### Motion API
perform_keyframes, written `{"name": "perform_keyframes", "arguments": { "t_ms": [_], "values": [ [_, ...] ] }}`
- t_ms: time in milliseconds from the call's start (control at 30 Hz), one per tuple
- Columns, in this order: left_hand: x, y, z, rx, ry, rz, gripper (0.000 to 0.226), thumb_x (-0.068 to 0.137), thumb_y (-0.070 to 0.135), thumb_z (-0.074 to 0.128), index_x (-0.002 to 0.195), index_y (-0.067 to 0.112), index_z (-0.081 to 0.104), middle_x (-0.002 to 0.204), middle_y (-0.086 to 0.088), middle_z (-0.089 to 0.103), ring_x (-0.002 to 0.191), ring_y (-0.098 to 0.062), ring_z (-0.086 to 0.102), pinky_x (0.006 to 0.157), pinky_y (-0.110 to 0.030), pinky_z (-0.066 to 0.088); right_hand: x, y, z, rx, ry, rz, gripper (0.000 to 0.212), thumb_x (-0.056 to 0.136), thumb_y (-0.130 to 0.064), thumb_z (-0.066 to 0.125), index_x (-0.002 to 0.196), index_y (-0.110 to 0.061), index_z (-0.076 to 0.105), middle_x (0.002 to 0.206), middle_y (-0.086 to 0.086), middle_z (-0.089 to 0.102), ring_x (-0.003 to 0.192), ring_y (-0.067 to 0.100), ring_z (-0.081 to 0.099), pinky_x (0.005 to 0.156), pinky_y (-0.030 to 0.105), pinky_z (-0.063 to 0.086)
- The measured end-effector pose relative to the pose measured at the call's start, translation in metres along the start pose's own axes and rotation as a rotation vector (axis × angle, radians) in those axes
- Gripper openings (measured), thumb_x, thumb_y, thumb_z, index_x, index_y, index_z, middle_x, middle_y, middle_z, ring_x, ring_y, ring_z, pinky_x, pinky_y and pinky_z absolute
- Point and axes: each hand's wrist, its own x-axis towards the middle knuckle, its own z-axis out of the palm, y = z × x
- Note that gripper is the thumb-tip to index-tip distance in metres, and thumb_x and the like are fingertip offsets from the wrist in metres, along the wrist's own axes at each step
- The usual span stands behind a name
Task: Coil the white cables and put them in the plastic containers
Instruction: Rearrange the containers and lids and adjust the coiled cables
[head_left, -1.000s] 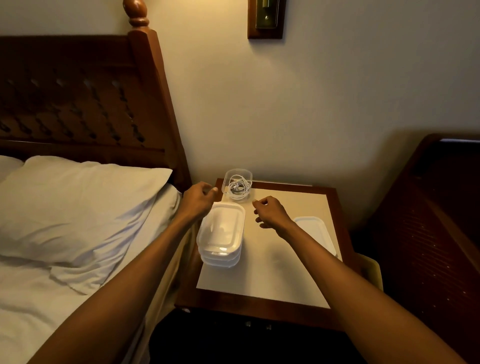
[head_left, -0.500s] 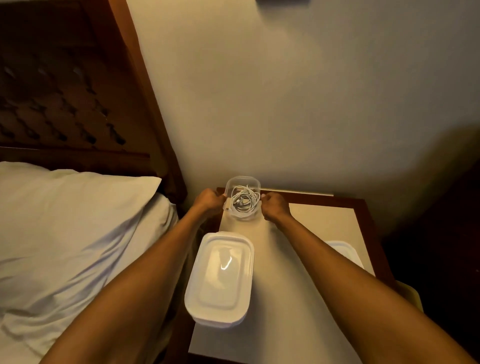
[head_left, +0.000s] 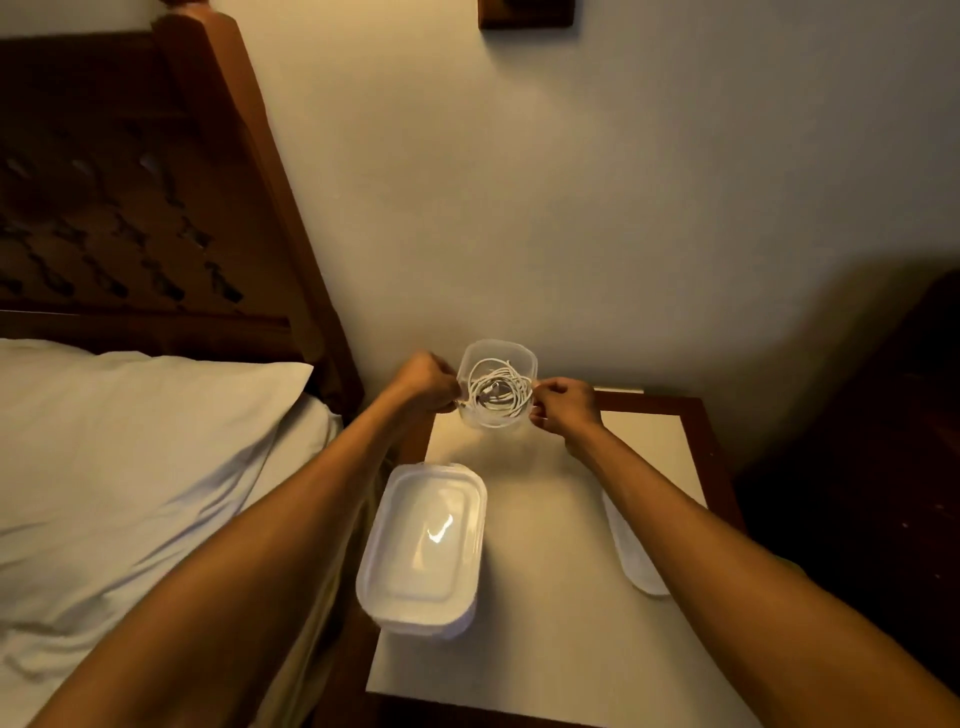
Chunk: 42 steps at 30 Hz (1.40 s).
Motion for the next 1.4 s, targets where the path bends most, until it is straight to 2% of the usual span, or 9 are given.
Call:
{"name": "perform_keyframes", "arguments": {
  "t_ms": [67, 267, 400, 567, 733, 867, 1033, 1167, 1400],
  "values": [
    [-0.026, 0.021, 0.000, 0.037, -0.012, 0.055, 0.010, 0.078, 0.003, 0.073, 0.087, -0.002, 0.072, 0.081, -0.018, 0.073, 0.068, -0.022, 0.067, 0.071, -0.034, 0.060, -0.025, -0.014, -0.028, -0.020, -0.011, -0.037, 0.012, 0.094, -0.013, 0.063, 0.085, -0.005, 0.064, 0.067, 0.008, 0.058, 0.056, 0.015, 0.051, 0.055, 0.026, 0.052],
    [-0.123, 0.055, 0.038, 0.102, -0.015, 0.161, 0.010, 0.077, 0.004, 0.069, 0.080, -0.006, 0.071, 0.071, -0.016, 0.072, 0.064, -0.021, 0.070, 0.069, -0.038, 0.060, -0.099, -0.024, -0.107, -0.118, -0.012, -0.072, 0.016, 0.092, -0.013, 0.065, 0.081, -0.002, 0.062, 0.071, 0.013, 0.058, 0.054, 0.017, 0.051, 0.051, 0.027, 0.050],
    [-0.173, 0.048, 0.080, 0.285, -0.040, 0.135, 0.026, 0.079, 0.014, 0.076, 0.097, -0.002, 0.066, 0.095, -0.014, 0.072, 0.081, -0.024, 0.068, 0.064, -0.033, 0.056, -0.140, 0.004, -0.139, -0.341, 0.006, -0.054, 0.020, 0.093, -0.019, 0.064, 0.093, 0.001, 0.063, 0.078, 0.013, 0.064, 0.057, 0.016, 0.058, 0.051, 0.025, 0.050],
    [-0.224, 0.022, 0.115, 0.481, -0.079, 0.064, 0.030, 0.084, 0.012, 0.071, 0.109, 0.000, 0.060, 0.109, -0.016, 0.067, 0.092, -0.027, 0.064, 0.066, -0.028, 0.046, -0.175, 0.053, -0.152, -0.619, -0.005, -0.059, 0.026, 0.089, -0.027, 0.067, 0.073, -0.007, 0.071, 0.075, 0.010, 0.072, 0.063, 0.021, 0.069, 0.057, 0.030, 0.056],
    [-0.249, -0.003, 0.129, 0.590, -0.133, 0.058, 0.020, 0.079, 0.006, 0.070, 0.078, 0.004, 0.050, 0.105, -0.018, 0.069, 0.095, -0.030, 0.066, 0.058, -0.028, 0.041, -0.195, 0.087, -0.150, -0.783, -0.017, -0.041, 0.034, 0.085, -0.039, 0.068, 0.061, -0.016, 0.069, 0.062, 0.004, 0.070, 0.060, 0.021, 0.070, 0.069, 0.042, 0.061],
    [-0.252, -0.017, 0.136, 0.651, -0.160, 0.066, 0.038, 0.076, 0.004, 0.072, 0.063, 0.011, 0.036, 0.090, -0.016, 0.068, 0.093, -0.032, 0.068, 0.059, -0.028, 0.039, -0.202, 0.095, -0.147, -0.818, -0.023, -0.039, 0.031, 0.086, -0.038, 0.069, 0.071, -0.012, 0.071, 0.069, 0.006, 0.071, 0.066, 0.022, 0.070, 0.072, 0.042, 0.061],
    [-0.252, -0.024, 0.139, 0.654, -0.201, 0.064, 0.012, 0.078, 0.001, 0.063, 0.079, 0.005, 0.051, 0.084, -0.016, 0.070, 0.087, -0.032, 0.068, 0.050, -0.029, 0.037, -0.200, 0.104, -0.149, -0.763, -0.161, -0.025, 0.032, 0.092, -0.036, 0.063, 0.081, -0.007, 0.069, 0.081, 0.011, 0.074, 0.070, 0.026, 0.071, 0.065, 0.036, 0.058],
    [-0.249, -0.012, 0.132, 0.720, -0.098, 0.152, 0.017, 0.086, 0.009, 0.059, 0.100, -0.001, 0.059, 0.110, -0.022, 0.066, 0.096, -0.034, 0.063, 0.066, -0.029, 0.043, -0.190, 0.100, -0.159, -0.758, -0.115, -0.028, 0.037, 0.097, -0.035, 0.055, 0.091, -0.003, 0.071, 0.084, 0.007, 0.074, 0.071, 0.024, 0.069, 0.071, 0.036, 0.058],
    [-0.210, 0.031, 0.141, 0.612, 0.083, 0.299, 0.013, 0.091, 0.018, 0.059, 0.090, 0.006, 0.059, 0.102, -0.012, 0.067, 0.085, -0.030, 0.063, 0.073, -0.034, 0.052, -0.149, 0.108, -0.178, -0.837, 0.243, 0.038, 0.057, 0.097, -0.032, 0.055, 0.144, -0.005, 0.035, 0.146, 0.017, 0.041, 0.132, 0.035, 0.044, 0.103, 0.044, 0.045]
  ]
}}
